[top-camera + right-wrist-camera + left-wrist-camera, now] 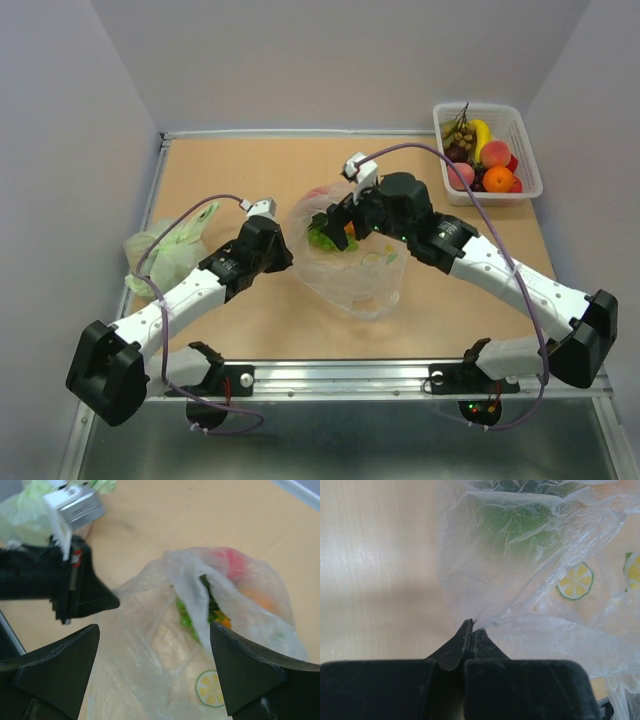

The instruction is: Untie the knot of the plastic bag and take out the fruit

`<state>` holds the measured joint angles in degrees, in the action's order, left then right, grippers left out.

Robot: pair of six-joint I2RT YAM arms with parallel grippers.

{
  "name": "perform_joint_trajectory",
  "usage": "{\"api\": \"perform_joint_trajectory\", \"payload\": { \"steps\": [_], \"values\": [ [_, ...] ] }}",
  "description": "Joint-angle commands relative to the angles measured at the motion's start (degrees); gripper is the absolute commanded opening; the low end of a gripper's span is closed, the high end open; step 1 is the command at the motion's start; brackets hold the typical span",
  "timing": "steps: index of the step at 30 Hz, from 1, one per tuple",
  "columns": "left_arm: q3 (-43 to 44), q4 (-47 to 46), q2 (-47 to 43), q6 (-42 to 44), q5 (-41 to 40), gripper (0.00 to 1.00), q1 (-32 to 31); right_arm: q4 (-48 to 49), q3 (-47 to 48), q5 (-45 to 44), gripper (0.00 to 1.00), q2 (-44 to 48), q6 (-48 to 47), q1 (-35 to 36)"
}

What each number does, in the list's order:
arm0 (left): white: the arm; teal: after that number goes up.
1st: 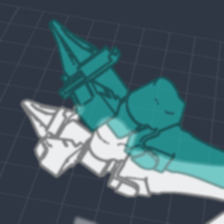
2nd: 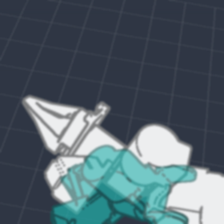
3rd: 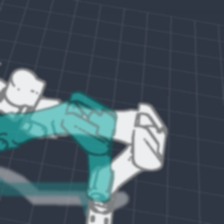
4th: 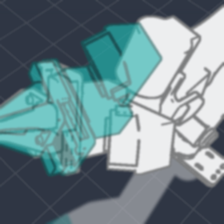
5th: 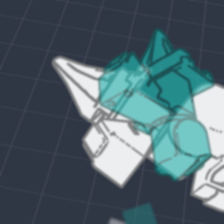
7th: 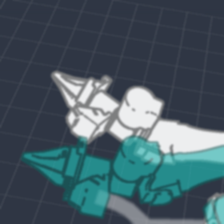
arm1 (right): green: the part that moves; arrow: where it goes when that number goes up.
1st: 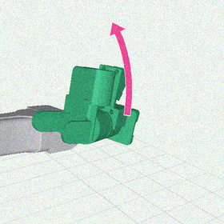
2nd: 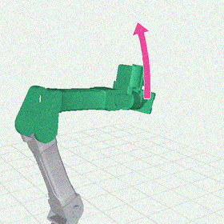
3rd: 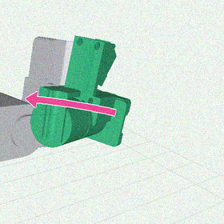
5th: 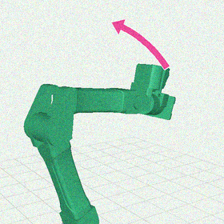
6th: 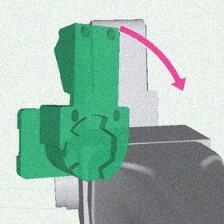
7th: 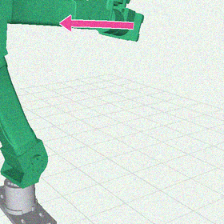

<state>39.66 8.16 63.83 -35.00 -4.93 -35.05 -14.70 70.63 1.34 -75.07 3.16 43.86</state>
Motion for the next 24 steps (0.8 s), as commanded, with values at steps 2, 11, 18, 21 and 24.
{"api": "perform_joint_trajectory", "payload": {
  "steps": [2,11,18,21,24],
  "values": [
    [4.2,0.7,0.1,1.0,-1.0,0.0,-0.3,0.4,0.1,-2.2,0.93,-0.2,-10.4,6.6],
    [6.7,3.3,-1.3,0.3,-0.9,0.0,-0.2,-1.8,3.0,-6.3,0.75,-12.1,-14.9,9.1],
    [6.7,4.2,-2.3,-0.4,0.4,0.0,-0.3,9.7,2.0,-18.3,0.68,-19.0,-20.2,7.9],
    [6.7,3.9,-2.4,-0.2,2.4,0.0,-0.3,14.3,1.3,-19.4,0.71,-21.6,-23.7,6.9],
    [6.9,4.1,-2.7,0.1,2.8,0.0,-0.4,19.3,1.1,-19.9,0.78,-24.7,-26.8,5.9]
  ]
}}
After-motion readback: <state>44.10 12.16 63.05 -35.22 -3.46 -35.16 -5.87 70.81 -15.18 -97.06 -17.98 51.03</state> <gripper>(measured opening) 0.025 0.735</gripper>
